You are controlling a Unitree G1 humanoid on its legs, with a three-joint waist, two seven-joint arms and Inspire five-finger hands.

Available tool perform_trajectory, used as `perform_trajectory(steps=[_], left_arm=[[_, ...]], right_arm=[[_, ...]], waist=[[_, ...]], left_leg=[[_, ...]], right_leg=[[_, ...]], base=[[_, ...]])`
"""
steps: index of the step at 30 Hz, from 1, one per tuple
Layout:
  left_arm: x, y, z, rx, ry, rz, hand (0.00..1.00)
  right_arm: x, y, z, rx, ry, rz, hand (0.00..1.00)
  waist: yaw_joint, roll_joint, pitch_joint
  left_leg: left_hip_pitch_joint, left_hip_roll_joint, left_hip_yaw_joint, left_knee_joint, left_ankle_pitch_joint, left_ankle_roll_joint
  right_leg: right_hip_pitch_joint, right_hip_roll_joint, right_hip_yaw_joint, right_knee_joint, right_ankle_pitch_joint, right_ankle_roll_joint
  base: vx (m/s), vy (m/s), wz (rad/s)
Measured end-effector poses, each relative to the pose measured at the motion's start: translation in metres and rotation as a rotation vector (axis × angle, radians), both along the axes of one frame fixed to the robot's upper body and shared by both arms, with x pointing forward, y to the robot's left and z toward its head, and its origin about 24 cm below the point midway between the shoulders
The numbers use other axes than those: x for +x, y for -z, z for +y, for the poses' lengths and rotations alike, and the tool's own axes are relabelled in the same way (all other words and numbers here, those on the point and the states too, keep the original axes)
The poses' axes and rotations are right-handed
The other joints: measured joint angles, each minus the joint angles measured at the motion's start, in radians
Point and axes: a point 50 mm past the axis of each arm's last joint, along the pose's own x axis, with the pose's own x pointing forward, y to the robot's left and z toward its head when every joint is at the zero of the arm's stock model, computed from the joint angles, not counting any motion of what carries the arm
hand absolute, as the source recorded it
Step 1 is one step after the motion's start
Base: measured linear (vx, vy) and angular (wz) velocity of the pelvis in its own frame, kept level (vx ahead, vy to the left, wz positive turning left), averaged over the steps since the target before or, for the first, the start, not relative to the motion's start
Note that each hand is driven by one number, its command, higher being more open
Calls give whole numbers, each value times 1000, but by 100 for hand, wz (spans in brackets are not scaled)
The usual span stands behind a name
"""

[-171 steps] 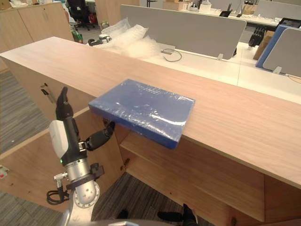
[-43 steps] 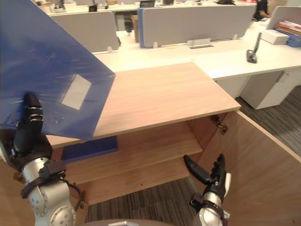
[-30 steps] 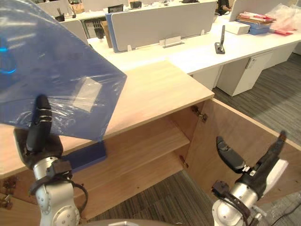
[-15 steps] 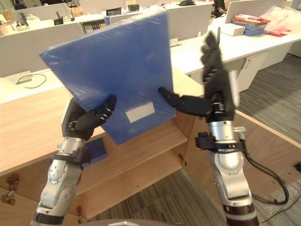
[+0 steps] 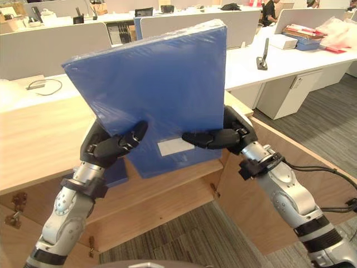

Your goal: Walk over to the cabinet, pick up the folder, carry it to the office cabinet, place the folder inside the office cabinet, then close the office cabinet door

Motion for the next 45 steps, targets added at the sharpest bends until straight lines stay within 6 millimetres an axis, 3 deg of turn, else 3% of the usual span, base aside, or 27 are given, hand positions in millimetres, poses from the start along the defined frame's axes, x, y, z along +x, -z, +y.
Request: perform_trajectory(steps=[2,3,10,13,18,24,27,31,33,34,37,40,43,45], left_arm=[[1,3,3,-15,26,23,0],[1,4,4,-21,33,30,100],[3,27,17,-25,173,142,100],[-4,49,6,-5,312,241,100],[-12,95,-1,-17,372,450,100],[-30,136,-26,-7,433,616,100],[-42,155,-31,99,487,685,100],[-78,199,-38,381,652,853,100],[-98,220,-31,533,705,946,100],[-110,233,-23,631,715,1005,100],[-120,254,-8,812,638,1090,100],[-121,272,12,871,347,1225,100],[-125,279,32,927,68,1327,100],[-130,280,41,990,-18,1338,100]], right_arm=[[0,0,-4,-38,-24,18,0],[0,-1,-5,-45,-31,20,0],[-5,-7,-5,-171,-177,7,0],[-7,-9,0,-252,-201,-37,0],[-6,-14,14,-391,-163,-189,0],[-14,-34,46,-473,-166,-459,0],[-23,-42,60,-478,-179,-581,0],[-33,-45,78,-462,-138,-723,0],[-38,-31,91,-496,-188,-727,0],[-41,-14,100,-557,-246,-712,0],[-50,47,108,-785,-409,-586,0],[-63,130,87,-1100,-518,-338,0],[-57,158,57,-1271,-509,-191,0],[-62,172,47,-1317,-549,-115,0]], waist=[[0,-1,0],[0,-1,0],[1,-8,-1],[1,-11,-4],[-8,-18,-11],[-23,-24,-28],[-31,-26,-36],[-45,-32,-43],[-53,-36,-47],[-59,-41,-49],[-52,-54,-53],[-17,-67,-42],[-21,-44,-24],[-17,-32,-14]], left_leg=[[5,-4,0,-30,21,1],[7,-5,0,-38,27,1],[-4,-5,-4,-46,39,1],[-8,-5,-9,-46,42,1],[-16,0,-12,-42,48,-2],[-32,2,-10,-42,51,-3],[-35,3,-9,-42,54,-2],[-36,7,-6,-42,52,-5],[-34,10,0,-42,48,-10],[-32,12,5,-42,48,-11],[-30,12,6,-42,47,-11],[-37,9,1,-46,48,-11],[-34,6,-10,-42,56,-6],[-39,11,-26,-42,57,-9]], right_leg=[[-4,0,-1,-7,6,-1],[-5,0,-1,-11,9,-1],[-6,-2,-5,-31,25,-2],[-11,-2,-10,-32,27,-3],[-18,3,-14,-35,33,-7],[-35,5,-11,-35,39,-10],[-39,7,-10,-36,45,-9],[-39,8,-7,-50,53,-13],[-40,13,0,-53,56,-16],[-42,17,5,-53,58,-18],[-45,16,8,-53,59,-18],[-48,12,4,-51,58,-20],[-35,8,-6,-56,58,-20],[-31,11,-24,-57,55,-23]], base=[[-73,11,2],[-55,14,0],[-56,14,2],[-22,7,3],[0,0,0],[-10,6,-1],[-9,6,-1],[-37,18,-4],[-33,13,-12],[-24,7,-14],[-9,3,-3],[-12,10,4],[4,13,7],[12,-9,19]])
